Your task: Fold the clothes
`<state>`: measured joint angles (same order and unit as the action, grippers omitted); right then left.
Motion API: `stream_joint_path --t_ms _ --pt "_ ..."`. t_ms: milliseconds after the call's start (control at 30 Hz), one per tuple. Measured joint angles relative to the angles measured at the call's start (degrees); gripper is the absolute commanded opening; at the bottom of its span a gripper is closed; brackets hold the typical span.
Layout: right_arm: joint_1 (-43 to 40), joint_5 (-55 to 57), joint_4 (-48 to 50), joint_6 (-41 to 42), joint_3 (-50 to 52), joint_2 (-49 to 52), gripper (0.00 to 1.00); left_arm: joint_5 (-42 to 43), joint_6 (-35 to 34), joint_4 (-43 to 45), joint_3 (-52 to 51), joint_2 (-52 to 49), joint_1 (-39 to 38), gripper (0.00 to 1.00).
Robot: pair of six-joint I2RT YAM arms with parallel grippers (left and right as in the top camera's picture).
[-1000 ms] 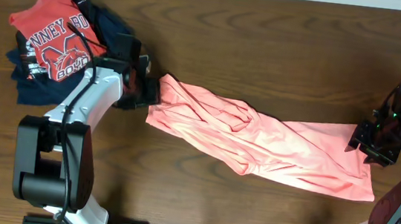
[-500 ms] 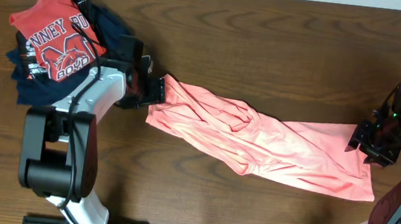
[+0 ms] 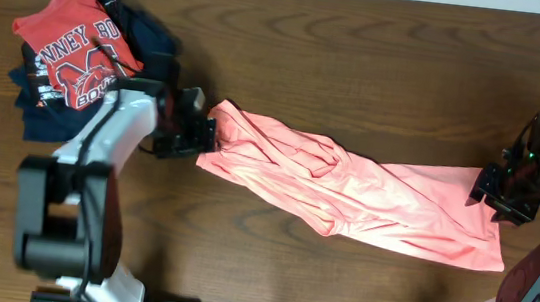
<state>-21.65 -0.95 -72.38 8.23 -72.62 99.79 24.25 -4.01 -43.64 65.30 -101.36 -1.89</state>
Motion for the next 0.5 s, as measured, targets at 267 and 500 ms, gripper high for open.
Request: stream_joint_path --t_ms 267,500 --pt "0.0 0.4 0.0 0.0 0.0 0.0 0.51 -1.4 -0.1 -3.8 -0.4 3.6 -0.2 0.66" --pt "0.0 0.5 -0.3 0.0 0.0 0.0 0.51 -6.4 -2.2 3.6 -7.8 3.0 -0.2 0.66"
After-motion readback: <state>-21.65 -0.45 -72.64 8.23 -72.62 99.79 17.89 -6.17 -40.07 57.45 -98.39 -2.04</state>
